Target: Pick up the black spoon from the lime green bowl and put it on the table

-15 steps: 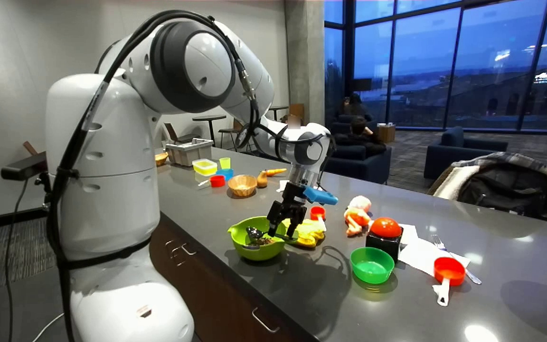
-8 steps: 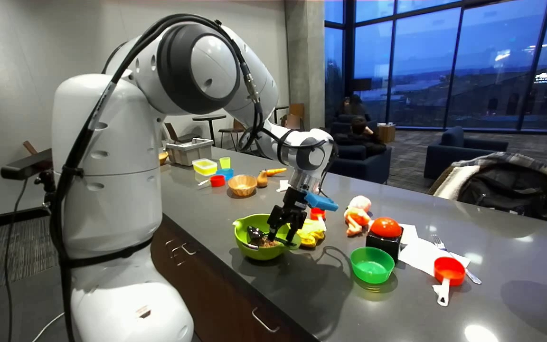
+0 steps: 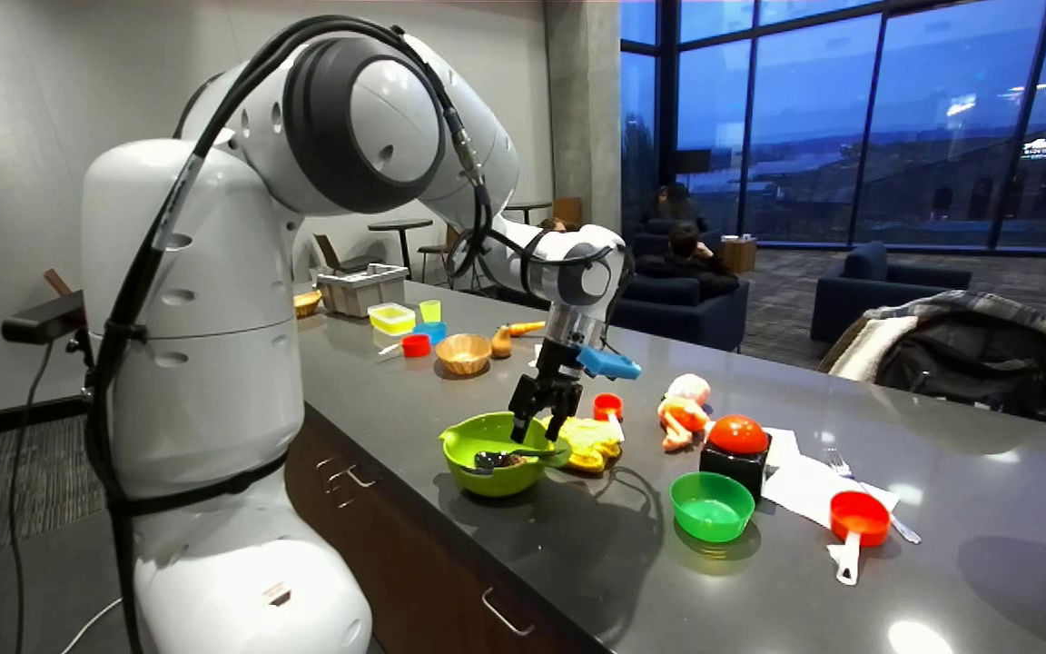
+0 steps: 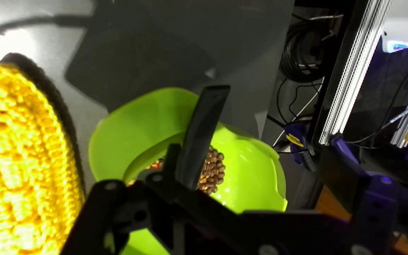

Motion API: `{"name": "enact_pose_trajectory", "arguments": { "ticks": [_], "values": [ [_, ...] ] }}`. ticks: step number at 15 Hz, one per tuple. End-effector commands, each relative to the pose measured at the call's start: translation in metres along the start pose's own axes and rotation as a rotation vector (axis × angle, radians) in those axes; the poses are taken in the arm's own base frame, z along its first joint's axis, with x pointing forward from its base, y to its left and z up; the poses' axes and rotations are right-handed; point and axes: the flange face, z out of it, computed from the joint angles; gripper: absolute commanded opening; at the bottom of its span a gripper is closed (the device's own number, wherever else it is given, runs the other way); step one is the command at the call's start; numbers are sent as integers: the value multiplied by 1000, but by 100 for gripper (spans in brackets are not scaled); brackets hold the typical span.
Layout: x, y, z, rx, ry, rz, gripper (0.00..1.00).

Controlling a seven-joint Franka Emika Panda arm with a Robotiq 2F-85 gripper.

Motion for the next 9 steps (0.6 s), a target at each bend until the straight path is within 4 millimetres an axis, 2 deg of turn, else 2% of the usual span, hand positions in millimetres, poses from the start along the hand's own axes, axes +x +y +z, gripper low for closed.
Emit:
{"name": "enact_pose_trajectory", "arguments": {
  "ticks": [1,9],
  "values": [
    [2,-5,-19,-26,-29,-11,100],
    [-24,7,-27,-35,-36,9,100]
  ]
}}
